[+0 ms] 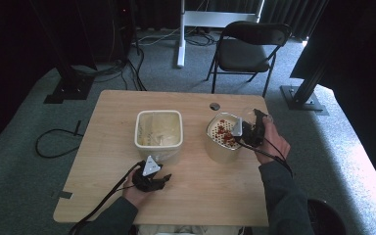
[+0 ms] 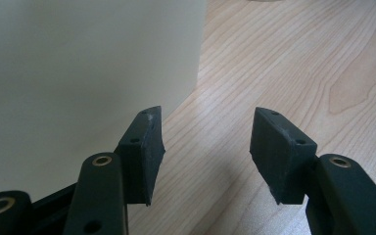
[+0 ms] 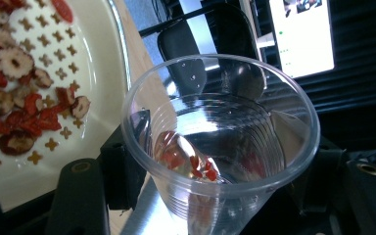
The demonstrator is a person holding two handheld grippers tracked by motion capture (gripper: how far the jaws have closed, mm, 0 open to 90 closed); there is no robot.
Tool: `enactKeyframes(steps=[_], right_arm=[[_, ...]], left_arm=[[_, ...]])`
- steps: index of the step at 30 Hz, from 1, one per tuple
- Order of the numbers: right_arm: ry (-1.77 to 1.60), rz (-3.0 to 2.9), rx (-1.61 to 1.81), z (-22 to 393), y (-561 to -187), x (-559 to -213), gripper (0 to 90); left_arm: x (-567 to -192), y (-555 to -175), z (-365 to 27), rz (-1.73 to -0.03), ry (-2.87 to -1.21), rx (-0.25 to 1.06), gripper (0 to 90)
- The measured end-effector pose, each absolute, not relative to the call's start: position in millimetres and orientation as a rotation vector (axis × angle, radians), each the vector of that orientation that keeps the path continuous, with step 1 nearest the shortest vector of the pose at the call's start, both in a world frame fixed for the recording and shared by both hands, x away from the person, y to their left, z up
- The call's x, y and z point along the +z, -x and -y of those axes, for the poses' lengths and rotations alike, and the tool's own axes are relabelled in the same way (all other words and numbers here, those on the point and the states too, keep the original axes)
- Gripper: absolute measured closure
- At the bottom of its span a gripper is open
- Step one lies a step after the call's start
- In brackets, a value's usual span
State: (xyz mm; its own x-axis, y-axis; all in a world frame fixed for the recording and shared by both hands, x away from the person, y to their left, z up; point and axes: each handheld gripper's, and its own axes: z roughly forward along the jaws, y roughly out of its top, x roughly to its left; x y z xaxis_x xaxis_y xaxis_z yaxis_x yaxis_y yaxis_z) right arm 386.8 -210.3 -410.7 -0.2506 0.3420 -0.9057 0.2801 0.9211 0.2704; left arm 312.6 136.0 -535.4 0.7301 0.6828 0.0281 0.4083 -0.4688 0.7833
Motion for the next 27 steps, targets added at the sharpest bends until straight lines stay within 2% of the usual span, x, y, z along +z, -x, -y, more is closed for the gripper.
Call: enactKeyframes(steps=[27], right_arm=[[-0.202, -1.779, -0.228, 195, -385, -421, 34.6]], left_arm=[[-535, -312, -136, -0.824, -2.122, 0.437, 46.8]])
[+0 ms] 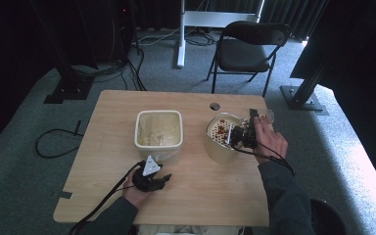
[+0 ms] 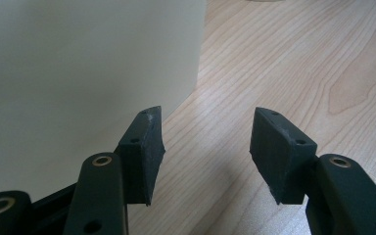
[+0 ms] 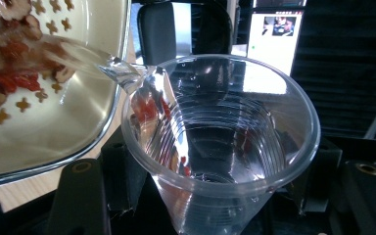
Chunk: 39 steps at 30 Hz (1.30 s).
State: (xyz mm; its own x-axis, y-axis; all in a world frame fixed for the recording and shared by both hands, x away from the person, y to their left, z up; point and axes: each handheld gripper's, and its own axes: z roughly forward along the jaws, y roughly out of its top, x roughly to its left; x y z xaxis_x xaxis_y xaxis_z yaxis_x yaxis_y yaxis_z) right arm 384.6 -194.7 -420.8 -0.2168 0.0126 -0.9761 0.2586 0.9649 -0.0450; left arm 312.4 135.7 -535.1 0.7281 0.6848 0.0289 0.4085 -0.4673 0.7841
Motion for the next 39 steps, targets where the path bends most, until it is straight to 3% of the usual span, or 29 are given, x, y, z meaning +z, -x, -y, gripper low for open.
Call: enactKeyframes(steps=[39], right_arm=[[-0.089, -1.736, -0.344, 190.9, -384.6, -423.4, 34.6]], left_arm=[[-535.2, -312.7, -135.5, -0.821, -2.125, 0.434, 46.9]])
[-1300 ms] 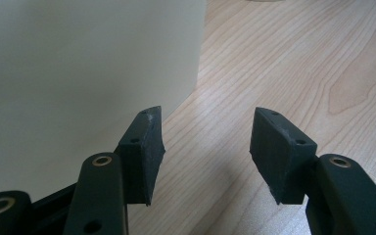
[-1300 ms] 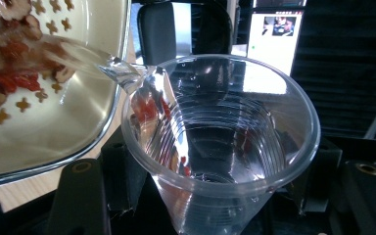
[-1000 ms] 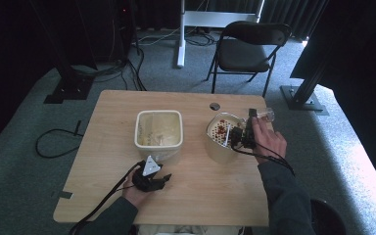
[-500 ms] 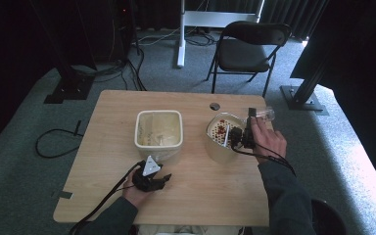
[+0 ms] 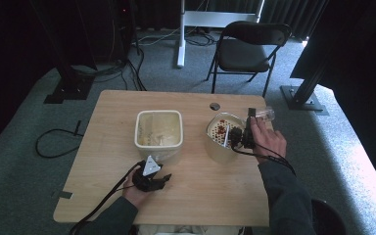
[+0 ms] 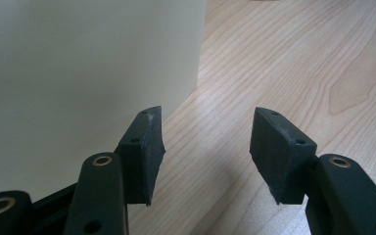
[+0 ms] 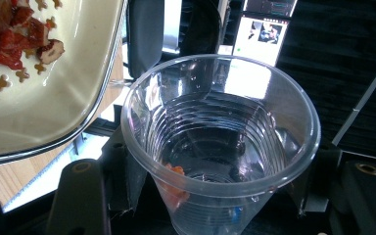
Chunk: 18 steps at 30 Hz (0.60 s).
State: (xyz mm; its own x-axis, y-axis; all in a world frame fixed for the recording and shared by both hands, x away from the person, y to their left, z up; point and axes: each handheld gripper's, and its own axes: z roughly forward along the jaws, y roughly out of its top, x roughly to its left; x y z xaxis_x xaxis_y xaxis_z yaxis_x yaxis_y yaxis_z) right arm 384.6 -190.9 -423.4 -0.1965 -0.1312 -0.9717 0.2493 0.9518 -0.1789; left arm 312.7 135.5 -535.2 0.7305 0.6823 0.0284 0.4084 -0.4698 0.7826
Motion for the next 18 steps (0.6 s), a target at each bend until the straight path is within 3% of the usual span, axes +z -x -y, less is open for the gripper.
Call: enactKeyframes(steps=[18], right_arm=[[-0.084, -1.749, -0.334, 189.3, -383.9, -425.7, 34.5]], left_arm=[[-535.3, -312.7, -135.3, -0.821, -2.127, 0.434, 46.9]])
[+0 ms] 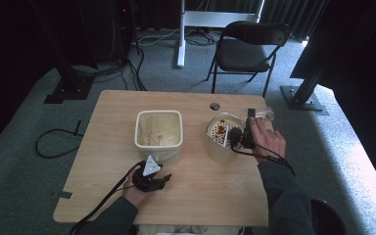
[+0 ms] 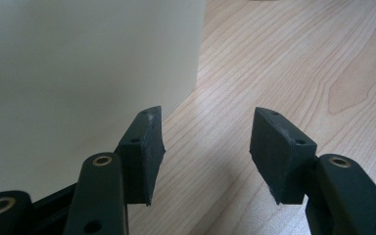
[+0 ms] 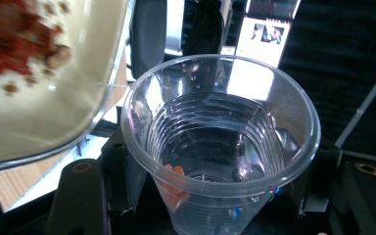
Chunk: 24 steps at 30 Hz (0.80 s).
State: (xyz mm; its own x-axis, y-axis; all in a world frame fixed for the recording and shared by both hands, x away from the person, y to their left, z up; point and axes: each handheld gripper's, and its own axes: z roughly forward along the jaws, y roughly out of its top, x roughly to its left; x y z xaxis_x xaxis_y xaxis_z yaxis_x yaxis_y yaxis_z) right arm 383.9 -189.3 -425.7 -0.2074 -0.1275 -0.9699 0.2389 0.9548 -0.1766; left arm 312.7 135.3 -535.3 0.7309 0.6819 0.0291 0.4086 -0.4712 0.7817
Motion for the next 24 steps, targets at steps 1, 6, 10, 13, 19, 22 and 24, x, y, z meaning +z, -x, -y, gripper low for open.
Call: enactKeyframes(steps=[1, 6, 10, 13, 19, 22, 24], right_arm=[[-0.073, -1.751, -0.336, 188.8, -383.0, -426.5, 34.5], [-0.095, -1.758, -0.314, 189.6, -382.9, -425.8, 34.5], [-0.097, -1.754, -0.317, 188.4, -382.5, -425.6, 34.5], [-0.048, -1.761, -0.325, 183.4, -379.3, -429.9, 34.5], [-0.058, -1.763, -0.323, 184.3, -379.4, -429.8, 34.5], [-0.088, -1.757, -0.31, 184.7, -380.6, -428.7, 34.5], [-0.062, -1.764, -0.319, 184.0, -380.1, -430.3, 34.5]], left_arm=[[-535.3, -312.7, -135.3, -0.821, -2.127, 0.434, 46.9], [-535.2, -312.5, -135.1, -0.821, -2.126, 0.433, 46.9], [-535.2, -312.5, -135.0, -0.822, -2.126, 0.435, 47.1], [-535.0, -312.3, -135.0, -0.822, -2.126, 0.435, 47.1], [-535.0, -312.5, -135.1, -0.822, -2.126, 0.435, 47.1], [-534.9, -312.3, -135.0, -0.82, -2.125, 0.436, 47.1], [-534.9, -312.2, -134.9, -0.82, -2.126, 0.436, 47.1]])
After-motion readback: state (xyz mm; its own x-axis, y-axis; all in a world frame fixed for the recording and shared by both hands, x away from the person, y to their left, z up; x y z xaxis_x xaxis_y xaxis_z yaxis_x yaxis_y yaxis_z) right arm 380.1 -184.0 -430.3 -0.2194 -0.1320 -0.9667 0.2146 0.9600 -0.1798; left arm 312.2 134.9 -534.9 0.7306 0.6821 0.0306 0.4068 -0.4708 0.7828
